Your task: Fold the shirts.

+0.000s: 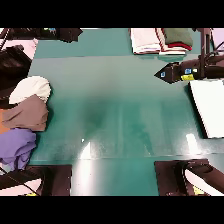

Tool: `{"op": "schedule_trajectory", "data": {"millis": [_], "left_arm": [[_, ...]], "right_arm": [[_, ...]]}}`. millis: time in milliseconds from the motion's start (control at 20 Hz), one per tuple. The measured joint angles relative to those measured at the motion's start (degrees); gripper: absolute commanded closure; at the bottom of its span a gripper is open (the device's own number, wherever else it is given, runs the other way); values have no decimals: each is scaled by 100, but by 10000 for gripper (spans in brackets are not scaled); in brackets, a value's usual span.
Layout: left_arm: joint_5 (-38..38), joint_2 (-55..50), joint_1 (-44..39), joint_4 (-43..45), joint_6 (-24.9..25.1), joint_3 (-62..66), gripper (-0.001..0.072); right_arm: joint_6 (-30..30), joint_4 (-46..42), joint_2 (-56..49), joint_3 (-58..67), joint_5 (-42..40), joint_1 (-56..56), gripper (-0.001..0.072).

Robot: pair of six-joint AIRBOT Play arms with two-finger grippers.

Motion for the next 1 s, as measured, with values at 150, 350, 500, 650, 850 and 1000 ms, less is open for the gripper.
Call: {"op": "schedule_trajectory", "data": {"millis": [150,350,500,650,850,1000], "left_arm": [[4,0,0,0,0,0,683],[7,0,0,0,0,0,683],[7,0,0,0,0,0,683],[7,0,0,-2,-2,0,683],[101,0,11,15,0,0,681],[44,-13,223,793,-157,-4,105]], "right_arm": [[0,0,0,0,2,0,692],[0,4,0,0,2,0,692],[0,4,0,0,4,0,692],[0,4,0,0,4,0,692],[0,4,0,0,4,0,692],[0,4,0,0,4,0,692]]}}
